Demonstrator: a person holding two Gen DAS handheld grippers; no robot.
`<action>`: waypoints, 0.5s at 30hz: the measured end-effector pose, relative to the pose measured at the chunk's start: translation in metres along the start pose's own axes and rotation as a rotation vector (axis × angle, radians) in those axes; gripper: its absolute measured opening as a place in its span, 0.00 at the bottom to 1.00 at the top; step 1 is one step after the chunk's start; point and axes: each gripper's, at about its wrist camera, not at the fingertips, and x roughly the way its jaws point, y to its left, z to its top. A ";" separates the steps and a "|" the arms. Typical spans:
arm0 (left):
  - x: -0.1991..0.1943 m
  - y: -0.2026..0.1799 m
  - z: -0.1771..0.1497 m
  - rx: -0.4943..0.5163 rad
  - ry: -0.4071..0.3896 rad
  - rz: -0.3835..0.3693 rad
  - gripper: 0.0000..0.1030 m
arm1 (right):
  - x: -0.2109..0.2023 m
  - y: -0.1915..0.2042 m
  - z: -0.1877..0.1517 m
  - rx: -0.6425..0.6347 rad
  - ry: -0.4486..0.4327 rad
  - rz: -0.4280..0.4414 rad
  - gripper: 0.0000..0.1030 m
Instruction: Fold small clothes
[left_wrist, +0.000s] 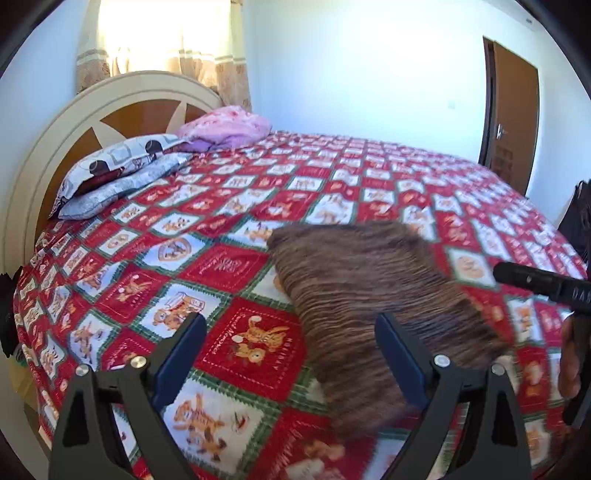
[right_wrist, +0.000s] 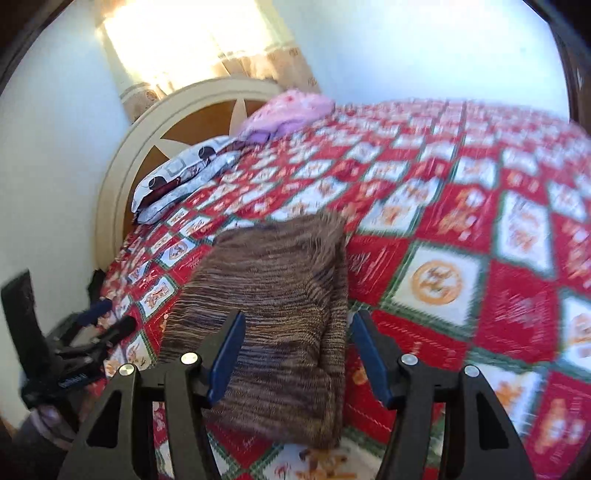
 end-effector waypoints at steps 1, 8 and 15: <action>-0.009 -0.001 0.001 -0.005 -0.013 -0.007 0.92 | -0.011 0.007 -0.001 -0.031 -0.020 -0.030 0.60; -0.043 -0.006 0.009 -0.010 -0.096 -0.023 0.96 | -0.058 0.046 -0.003 -0.146 -0.146 -0.155 0.61; -0.054 -0.010 0.012 -0.019 -0.115 -0.044 0.96 | -0.077 0.054 -0.003 -0.152 -0.179 -0.182 0.63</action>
